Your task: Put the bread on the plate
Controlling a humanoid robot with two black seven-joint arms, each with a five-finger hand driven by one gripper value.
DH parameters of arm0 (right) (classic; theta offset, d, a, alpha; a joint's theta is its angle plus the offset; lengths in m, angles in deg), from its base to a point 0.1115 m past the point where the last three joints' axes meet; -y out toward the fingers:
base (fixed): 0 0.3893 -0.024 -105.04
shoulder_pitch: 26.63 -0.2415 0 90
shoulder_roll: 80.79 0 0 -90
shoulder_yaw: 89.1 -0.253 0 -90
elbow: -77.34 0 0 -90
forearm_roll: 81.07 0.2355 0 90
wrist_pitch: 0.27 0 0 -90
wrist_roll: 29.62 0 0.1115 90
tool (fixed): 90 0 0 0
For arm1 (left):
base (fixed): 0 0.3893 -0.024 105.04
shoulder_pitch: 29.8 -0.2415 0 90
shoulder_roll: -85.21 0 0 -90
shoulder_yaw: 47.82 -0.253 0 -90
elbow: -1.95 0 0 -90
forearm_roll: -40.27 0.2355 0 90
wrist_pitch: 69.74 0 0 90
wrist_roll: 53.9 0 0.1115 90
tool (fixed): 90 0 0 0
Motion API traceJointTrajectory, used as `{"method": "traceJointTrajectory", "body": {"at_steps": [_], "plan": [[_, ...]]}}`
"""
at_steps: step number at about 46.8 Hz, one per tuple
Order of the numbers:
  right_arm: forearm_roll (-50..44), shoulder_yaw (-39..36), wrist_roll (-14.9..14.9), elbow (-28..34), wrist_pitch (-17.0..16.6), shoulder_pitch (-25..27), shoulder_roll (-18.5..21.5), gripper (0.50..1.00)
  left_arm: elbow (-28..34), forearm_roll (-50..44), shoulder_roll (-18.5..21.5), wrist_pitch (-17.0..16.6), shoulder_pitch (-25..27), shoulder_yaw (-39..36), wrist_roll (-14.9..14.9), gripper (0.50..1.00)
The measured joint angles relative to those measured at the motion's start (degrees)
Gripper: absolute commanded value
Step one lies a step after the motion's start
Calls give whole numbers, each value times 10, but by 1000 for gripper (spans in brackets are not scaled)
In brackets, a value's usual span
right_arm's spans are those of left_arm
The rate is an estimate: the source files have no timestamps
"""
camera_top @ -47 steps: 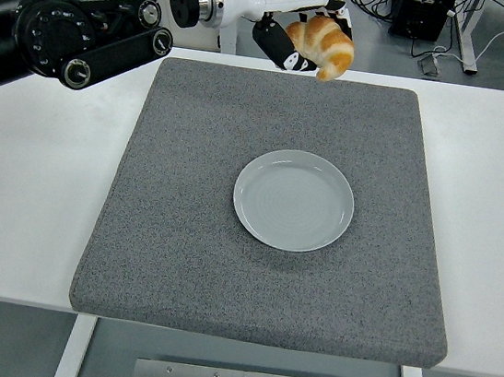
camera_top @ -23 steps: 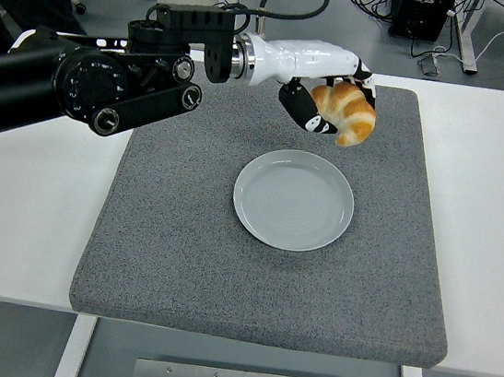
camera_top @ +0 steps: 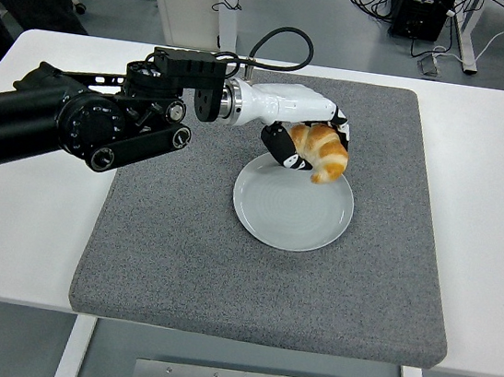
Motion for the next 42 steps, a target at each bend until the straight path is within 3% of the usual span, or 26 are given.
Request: {"method": "traceJointTrajectory", "body": {"at_steps": [42], "plan": [[0, 0, 0, 0, 0, 0, 0, 1000, 0, 39, 0, -26, -37, -35, -5, 500]]}}
